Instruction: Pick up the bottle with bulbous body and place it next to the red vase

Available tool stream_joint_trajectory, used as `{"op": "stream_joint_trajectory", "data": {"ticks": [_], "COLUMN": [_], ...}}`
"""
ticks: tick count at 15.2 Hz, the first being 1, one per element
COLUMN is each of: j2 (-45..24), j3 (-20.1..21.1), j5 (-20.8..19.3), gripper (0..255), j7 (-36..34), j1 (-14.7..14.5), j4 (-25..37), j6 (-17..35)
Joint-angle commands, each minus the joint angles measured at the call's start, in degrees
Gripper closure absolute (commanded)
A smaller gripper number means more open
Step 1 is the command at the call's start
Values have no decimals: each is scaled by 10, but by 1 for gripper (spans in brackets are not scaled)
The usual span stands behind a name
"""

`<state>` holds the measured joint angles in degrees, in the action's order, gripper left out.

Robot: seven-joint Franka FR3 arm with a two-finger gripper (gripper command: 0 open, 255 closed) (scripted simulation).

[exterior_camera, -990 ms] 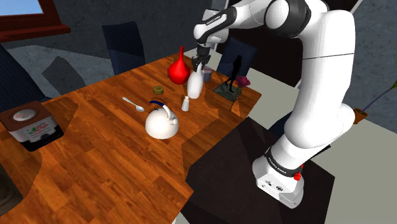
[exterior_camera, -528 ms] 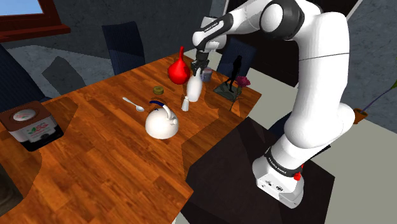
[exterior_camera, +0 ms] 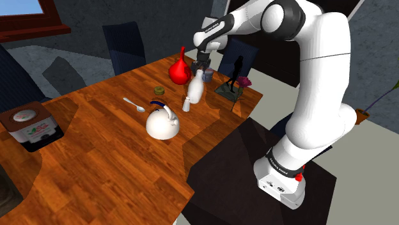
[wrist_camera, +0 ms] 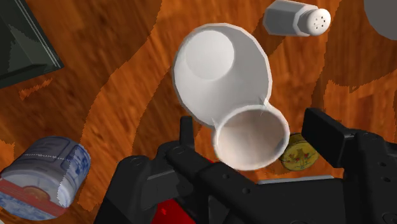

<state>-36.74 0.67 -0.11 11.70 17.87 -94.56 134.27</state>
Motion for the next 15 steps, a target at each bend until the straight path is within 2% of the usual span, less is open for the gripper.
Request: {"op": "stream_joint_trajectory", "data": {"ticks": [1,4,8,15], "j2": [0,0,47,47], "j3": [0,0,0,0], "j5": [0,0,0,0], "gripper": [0,0,0,0], "j7": [0,0,0,0], "j1": [0,0,0,0], "j4": [0,0,1,1], "j6": [0,0,-48,-48]}}
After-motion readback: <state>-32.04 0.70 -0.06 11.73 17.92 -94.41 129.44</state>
